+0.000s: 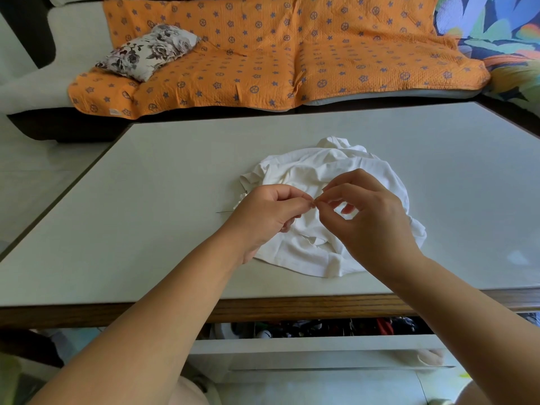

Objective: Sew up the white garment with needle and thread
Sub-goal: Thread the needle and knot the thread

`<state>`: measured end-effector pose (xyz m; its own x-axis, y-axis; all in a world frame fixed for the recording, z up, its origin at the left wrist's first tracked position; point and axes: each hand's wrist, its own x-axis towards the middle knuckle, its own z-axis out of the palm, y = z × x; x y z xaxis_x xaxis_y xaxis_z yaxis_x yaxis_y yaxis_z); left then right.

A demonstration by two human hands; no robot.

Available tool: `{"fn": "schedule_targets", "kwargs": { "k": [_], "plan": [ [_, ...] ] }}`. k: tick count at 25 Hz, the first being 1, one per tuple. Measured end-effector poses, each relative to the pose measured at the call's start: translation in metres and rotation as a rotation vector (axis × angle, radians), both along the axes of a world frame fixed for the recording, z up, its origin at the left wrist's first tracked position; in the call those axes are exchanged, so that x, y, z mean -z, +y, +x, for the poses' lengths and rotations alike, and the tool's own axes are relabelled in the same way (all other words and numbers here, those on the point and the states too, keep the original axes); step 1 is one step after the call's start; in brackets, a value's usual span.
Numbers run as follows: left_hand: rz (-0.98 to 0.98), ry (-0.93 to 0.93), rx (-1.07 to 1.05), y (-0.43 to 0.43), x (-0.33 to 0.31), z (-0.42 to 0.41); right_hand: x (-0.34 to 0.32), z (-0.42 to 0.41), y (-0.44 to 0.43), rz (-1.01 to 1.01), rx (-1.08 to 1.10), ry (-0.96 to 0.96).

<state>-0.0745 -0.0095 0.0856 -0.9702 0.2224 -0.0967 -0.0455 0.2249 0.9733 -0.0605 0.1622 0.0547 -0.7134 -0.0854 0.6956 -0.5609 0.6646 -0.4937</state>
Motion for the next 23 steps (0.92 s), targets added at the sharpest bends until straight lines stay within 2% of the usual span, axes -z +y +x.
{"fn": "schedule_targets", "kwargs": {
  "k": [9,23],
  "plan": [
    [-0.097,0.041,-0.044,0.002,-0.003,0.0,0.0,-0.001,0.001,0.038,-0.01,0.057],
    [-0.093,0.049,-0.071,0.005,-0.01,0.003,-0.004,-0.004,0.004,0.043,-0.021,0.044]
  ]
}}
